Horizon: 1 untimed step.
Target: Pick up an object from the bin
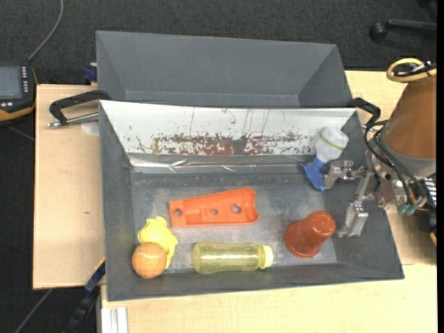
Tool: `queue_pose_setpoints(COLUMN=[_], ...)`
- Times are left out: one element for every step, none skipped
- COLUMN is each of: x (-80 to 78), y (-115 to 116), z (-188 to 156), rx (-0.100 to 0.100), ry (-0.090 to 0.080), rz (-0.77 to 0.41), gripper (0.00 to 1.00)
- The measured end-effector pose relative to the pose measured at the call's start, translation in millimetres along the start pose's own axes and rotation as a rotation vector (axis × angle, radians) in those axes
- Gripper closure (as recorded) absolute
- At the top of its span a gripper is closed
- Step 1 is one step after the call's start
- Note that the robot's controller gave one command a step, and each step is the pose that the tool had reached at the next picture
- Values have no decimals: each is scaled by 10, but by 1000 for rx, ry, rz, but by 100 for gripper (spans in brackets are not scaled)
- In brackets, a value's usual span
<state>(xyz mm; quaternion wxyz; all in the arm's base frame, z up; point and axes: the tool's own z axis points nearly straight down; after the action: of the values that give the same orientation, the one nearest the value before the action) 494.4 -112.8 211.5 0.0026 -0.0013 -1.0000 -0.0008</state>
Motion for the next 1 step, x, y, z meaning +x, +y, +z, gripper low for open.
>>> queue_pose_setpoints(x=[-18], y=[5], z=[-40], rx=[2], ry=[-8], rz=[-2], gripper=[0])
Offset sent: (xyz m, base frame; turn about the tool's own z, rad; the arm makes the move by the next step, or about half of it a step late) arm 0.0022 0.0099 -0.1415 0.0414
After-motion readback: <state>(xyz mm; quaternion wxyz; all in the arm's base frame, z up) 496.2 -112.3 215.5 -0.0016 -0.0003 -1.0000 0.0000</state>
